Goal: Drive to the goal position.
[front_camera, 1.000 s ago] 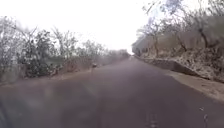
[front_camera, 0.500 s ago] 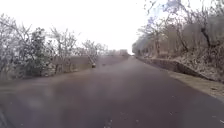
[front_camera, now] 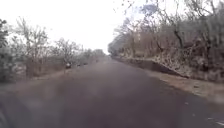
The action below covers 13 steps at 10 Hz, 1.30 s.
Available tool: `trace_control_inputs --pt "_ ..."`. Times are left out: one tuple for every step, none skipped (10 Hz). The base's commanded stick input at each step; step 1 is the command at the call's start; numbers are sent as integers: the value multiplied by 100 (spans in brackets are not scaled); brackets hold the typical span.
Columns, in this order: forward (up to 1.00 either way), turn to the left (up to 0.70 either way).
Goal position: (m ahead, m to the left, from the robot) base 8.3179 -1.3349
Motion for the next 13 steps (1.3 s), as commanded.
trace_control_inputs --pt "70 0" --pt "70 0" --pt "70 0" --pt "70 0" --pt "70 0" --pt "70 0" --pt "70 0" --pt "70 0" --pt "70 0" --pt "70 0" --pt "70 0" --pt "70 0" --pt "70 0"
